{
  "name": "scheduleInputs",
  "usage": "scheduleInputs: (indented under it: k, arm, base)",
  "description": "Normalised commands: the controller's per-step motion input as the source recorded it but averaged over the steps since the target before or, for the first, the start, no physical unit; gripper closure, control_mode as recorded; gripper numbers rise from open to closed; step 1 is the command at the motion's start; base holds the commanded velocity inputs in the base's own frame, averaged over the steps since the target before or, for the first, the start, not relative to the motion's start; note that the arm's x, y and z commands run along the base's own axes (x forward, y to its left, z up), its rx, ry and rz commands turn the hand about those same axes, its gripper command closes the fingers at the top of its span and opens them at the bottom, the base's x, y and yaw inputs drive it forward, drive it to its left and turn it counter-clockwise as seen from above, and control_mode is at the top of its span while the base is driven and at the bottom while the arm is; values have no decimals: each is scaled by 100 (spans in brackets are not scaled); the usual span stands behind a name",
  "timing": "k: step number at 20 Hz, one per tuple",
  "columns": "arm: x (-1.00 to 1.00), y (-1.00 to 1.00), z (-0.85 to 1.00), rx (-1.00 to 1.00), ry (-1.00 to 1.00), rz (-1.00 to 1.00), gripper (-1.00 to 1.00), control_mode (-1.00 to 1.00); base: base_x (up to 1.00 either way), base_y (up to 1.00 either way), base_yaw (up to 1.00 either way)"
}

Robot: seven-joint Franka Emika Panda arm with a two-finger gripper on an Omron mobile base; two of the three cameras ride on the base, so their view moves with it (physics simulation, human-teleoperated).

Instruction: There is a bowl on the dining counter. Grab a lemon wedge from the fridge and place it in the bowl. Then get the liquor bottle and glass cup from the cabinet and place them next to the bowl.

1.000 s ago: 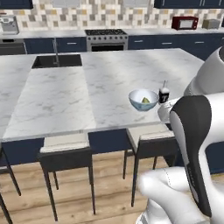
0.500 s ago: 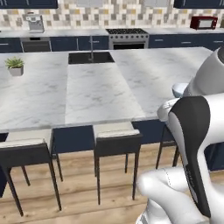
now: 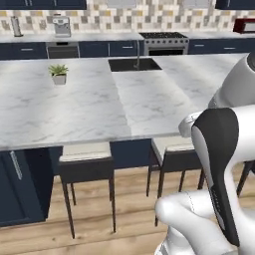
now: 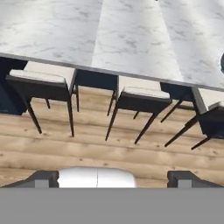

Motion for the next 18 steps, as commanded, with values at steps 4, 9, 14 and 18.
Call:
scheduleInputs:
  k: [4,9,14,18]
  arm:
    - [0,0,0,0,0,0,-100,100]
    - [0,0,0,0,0,0,-100,100]
    - [0,0,0,0,0,0,-100,100]
    - [0,0,0,0,0,0,-100,100]
  base:
    - [0,100,11]
    - [-1,100,37]
    - [7,100,41]
    - [31,100,34]
